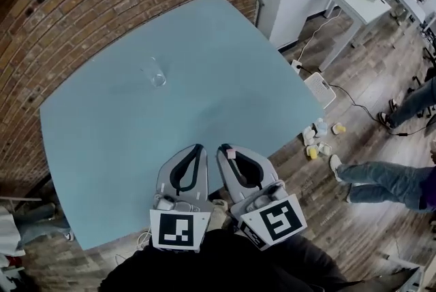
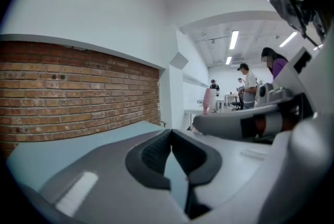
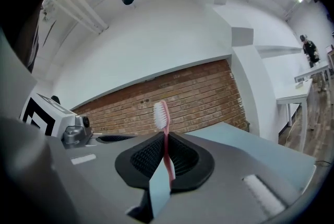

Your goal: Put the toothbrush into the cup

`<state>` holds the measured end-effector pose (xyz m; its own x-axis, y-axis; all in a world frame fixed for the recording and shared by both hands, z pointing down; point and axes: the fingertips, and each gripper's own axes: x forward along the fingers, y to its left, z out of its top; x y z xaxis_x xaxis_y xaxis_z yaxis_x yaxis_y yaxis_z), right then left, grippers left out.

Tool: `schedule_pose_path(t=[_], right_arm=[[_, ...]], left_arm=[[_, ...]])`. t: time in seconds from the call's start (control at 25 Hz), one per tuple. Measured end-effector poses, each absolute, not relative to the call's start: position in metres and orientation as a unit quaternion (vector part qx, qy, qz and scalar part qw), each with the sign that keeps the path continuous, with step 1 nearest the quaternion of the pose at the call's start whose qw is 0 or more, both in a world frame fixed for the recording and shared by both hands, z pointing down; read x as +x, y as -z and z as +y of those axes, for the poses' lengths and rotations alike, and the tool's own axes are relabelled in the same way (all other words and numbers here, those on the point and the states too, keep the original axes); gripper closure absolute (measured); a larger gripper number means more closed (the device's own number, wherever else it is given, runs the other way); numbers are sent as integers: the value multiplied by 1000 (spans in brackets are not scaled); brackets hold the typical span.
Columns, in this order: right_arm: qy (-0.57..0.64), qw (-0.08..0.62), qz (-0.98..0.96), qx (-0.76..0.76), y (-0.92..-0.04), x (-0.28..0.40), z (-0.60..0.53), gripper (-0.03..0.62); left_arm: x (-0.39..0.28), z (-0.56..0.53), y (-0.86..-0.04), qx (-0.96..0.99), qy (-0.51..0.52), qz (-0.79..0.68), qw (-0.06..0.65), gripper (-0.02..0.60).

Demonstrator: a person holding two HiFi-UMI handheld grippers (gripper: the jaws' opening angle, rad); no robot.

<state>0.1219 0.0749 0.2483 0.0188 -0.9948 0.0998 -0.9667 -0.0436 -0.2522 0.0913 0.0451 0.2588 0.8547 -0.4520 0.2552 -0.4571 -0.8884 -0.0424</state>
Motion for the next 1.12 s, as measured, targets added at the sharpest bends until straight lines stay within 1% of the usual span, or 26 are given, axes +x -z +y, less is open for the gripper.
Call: schedule_pose_path(t=[0.44, 0.68, 1.12], right_arm=[[92, 40, 744, -660, -213, 100, -26, 571], [92, 13, 780, -619, -219, 90, -62, 571], [84, -9, 805, -588, -213, 92, -117, 571]], left_arm=[[54, -59, -226, 938, -86, -334, 20, 574], [55, -85, -230, 927, -75, -365, 29, 574], [57, -138, -227, 910, -60, -407, 42, 574]])
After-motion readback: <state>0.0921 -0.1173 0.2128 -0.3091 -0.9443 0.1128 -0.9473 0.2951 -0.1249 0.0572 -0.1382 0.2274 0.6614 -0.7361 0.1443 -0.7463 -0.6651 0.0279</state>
